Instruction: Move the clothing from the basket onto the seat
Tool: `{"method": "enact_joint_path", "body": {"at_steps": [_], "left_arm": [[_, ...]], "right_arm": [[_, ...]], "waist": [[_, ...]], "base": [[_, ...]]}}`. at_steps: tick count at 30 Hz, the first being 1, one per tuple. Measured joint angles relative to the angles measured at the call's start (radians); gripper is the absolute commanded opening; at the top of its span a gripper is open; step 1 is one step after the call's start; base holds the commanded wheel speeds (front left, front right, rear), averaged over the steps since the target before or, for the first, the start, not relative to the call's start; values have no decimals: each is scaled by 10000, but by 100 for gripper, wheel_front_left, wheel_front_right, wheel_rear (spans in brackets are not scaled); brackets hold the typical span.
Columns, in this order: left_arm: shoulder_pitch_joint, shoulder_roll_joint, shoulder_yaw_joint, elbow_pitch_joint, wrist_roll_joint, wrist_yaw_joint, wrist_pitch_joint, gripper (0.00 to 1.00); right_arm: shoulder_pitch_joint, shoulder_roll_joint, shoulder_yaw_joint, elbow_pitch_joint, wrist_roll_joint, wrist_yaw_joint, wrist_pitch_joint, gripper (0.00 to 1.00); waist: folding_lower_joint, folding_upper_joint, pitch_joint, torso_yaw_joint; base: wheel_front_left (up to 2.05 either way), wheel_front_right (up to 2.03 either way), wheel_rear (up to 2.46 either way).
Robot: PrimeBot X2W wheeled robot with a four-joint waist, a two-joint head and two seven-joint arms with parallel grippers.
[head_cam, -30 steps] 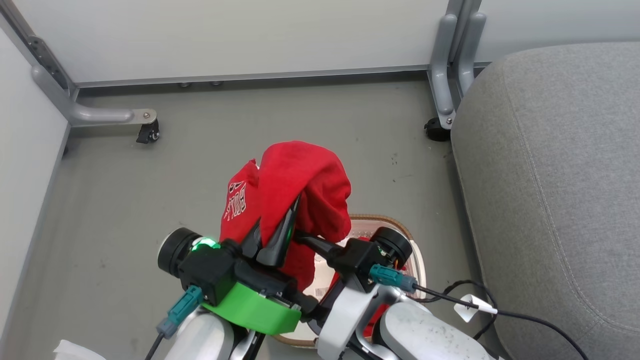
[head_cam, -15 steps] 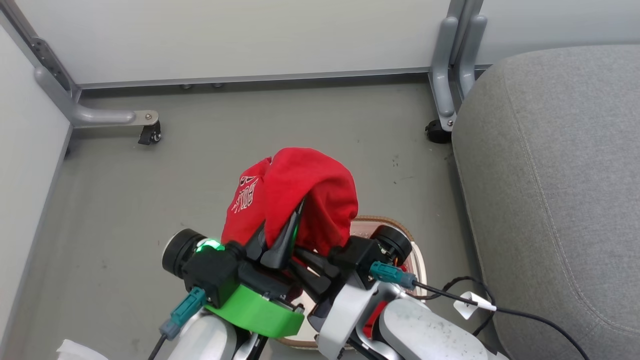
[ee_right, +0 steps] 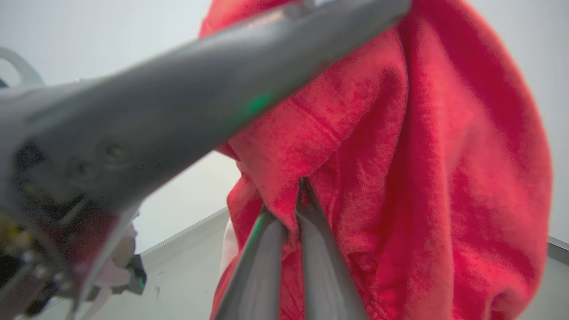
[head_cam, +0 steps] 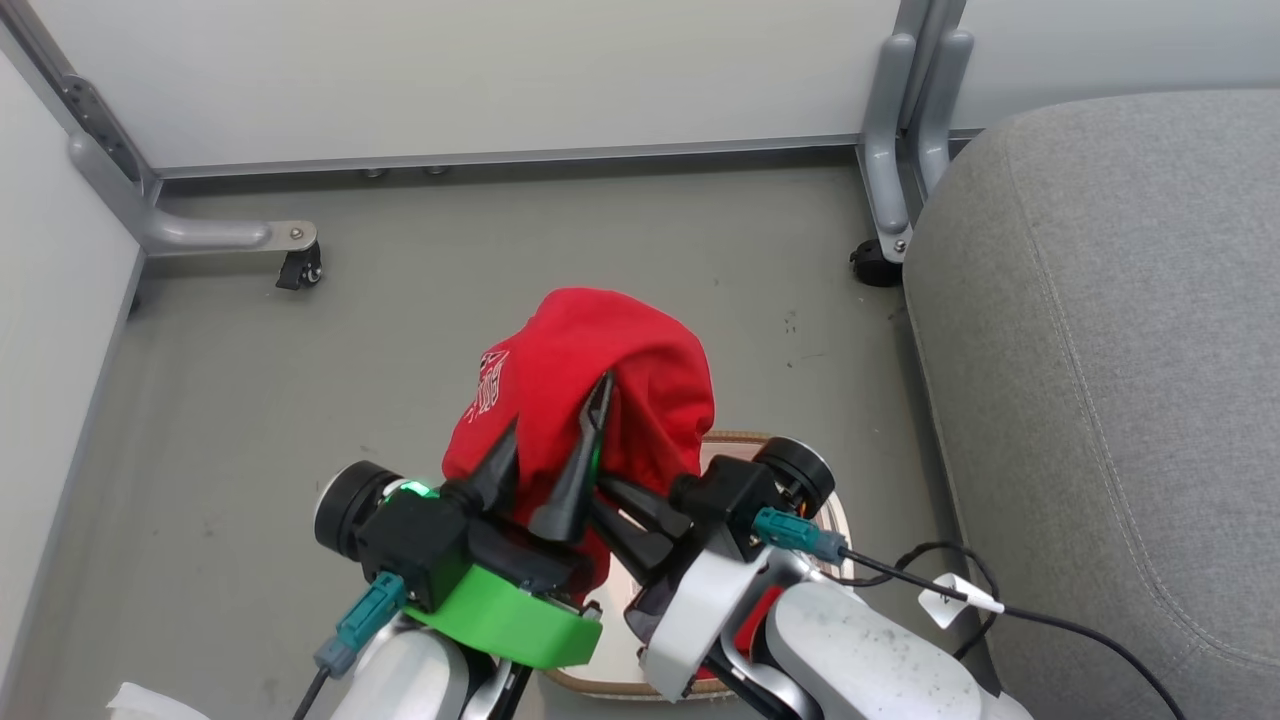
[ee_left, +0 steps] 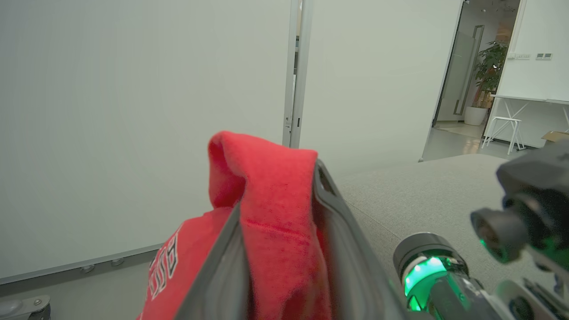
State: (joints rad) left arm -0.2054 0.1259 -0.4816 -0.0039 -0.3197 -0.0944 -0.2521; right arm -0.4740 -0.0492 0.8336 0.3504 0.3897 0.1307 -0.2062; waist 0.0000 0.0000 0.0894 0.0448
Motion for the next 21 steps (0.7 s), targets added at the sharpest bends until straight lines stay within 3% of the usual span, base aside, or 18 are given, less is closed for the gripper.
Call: {"method": "enact_joint_path", "body": {"at_steps": [12, 21], "left_arm": [[173, 566, -61, 105, 368, 226, 146, 100], [519, 1185, -491, 81, 598, 71, 577, 100]], "right_arm": [[-222, 0, -930, 430, -334, 0, -201, 0], [-210, -2, -1615, 796, -497, 0, -290, 0]], "waist": [[0, 0, 53, 33], [0, 0, 148, 96]], "base": [[0, 0, 0], [0, 0, 0]]}}
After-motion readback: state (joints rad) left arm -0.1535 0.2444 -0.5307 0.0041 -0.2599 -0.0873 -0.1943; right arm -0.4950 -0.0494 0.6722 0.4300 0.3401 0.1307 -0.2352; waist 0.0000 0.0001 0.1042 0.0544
